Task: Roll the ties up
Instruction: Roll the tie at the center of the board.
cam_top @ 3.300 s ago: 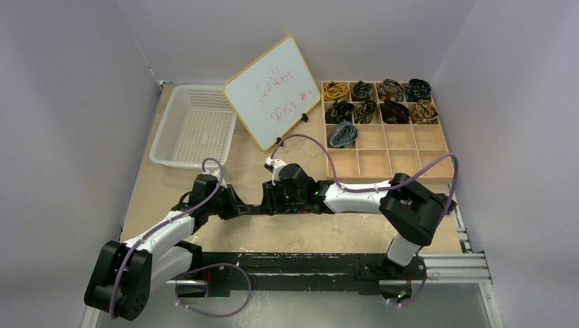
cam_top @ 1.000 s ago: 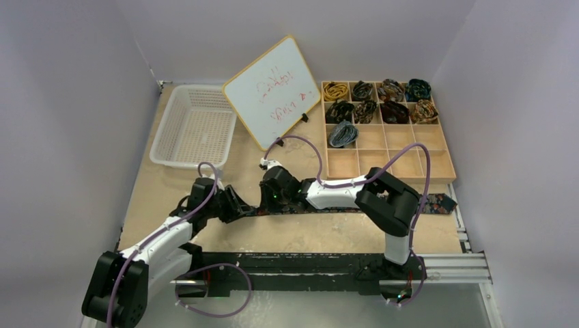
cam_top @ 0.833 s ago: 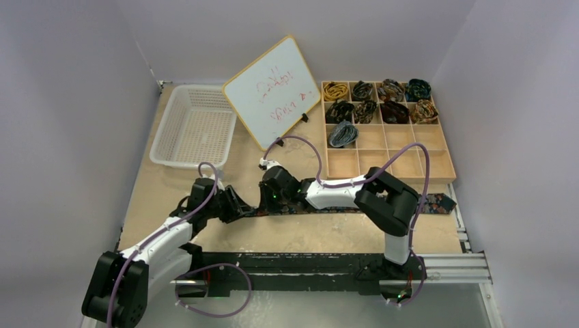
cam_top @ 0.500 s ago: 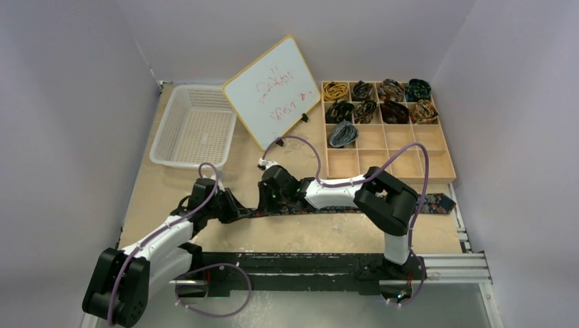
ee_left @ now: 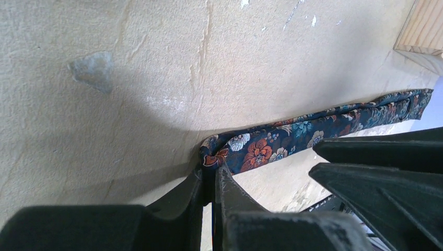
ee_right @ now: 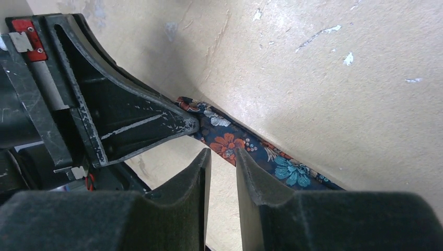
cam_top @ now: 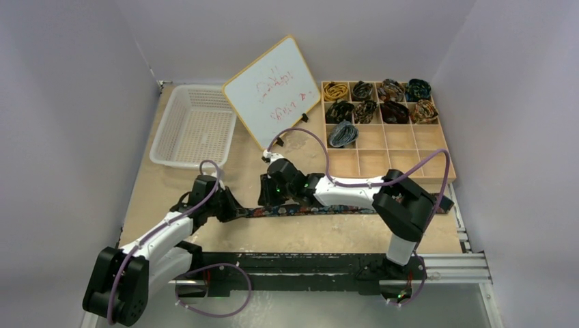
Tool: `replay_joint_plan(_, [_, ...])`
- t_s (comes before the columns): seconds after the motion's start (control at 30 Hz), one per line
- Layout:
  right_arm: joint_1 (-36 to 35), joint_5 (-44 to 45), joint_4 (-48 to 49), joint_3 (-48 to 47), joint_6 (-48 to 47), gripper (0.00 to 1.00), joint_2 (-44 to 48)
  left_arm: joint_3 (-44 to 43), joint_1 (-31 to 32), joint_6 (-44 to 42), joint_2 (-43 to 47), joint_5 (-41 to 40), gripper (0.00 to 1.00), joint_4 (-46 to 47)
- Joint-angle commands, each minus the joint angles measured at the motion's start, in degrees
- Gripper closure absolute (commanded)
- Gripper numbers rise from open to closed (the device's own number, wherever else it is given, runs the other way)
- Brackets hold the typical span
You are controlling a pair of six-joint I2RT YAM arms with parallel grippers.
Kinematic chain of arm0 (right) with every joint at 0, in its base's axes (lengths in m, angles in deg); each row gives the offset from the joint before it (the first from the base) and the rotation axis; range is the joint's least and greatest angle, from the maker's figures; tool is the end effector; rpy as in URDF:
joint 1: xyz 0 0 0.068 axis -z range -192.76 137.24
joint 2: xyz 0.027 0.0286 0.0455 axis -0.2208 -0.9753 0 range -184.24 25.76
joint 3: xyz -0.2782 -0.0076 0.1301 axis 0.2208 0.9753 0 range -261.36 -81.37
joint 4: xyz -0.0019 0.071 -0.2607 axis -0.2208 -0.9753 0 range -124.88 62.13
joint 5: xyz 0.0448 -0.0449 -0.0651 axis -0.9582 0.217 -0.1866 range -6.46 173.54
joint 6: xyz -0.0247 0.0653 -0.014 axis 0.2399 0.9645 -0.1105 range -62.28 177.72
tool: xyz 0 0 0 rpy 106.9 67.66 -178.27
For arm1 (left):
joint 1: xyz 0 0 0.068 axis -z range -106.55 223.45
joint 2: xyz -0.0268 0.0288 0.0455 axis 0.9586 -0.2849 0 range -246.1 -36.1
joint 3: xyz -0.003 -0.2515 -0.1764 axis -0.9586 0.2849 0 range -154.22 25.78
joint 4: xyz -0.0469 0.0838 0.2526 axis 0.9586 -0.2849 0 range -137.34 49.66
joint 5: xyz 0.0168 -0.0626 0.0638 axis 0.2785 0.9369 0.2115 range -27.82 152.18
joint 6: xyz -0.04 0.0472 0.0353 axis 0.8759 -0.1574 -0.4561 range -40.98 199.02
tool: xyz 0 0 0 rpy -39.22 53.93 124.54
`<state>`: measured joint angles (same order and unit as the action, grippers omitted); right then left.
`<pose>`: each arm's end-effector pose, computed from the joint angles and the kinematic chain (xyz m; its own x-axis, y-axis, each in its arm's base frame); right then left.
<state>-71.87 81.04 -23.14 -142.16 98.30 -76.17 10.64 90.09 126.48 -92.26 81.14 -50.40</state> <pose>0.2132 0.3614 0.2058 -0.8009 -0.0727 -0.5944 -0.4666 0.6979 0.5434 0.1534 -0.0657 0.1398 -0.8476 -0.4740 -0.2384 -0.2341 0.7373 -0.6337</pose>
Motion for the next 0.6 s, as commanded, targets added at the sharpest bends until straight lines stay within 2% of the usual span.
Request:
replay_joint_plan(0.0, [0.26,2.03,-2.13,1.88,1.86,0.75,1.38,-3.06,0.14,-1.59,0.52,-1.96,1.00,-2.23])
replay_joint_plan(0.2, [0.26,2.08,0.34,3.93,2.70,0.88,-1.16,-5.10,0.14,-2.15,1.87,-2.79,1.00,-4.64])
replay_joint_plan(0.57, [0.29,3.19,-2.03,3.80,6.42,0.92,-4.20,-11.97,0.73,-5.42,2.10,-8.45,1.00,-12.16])
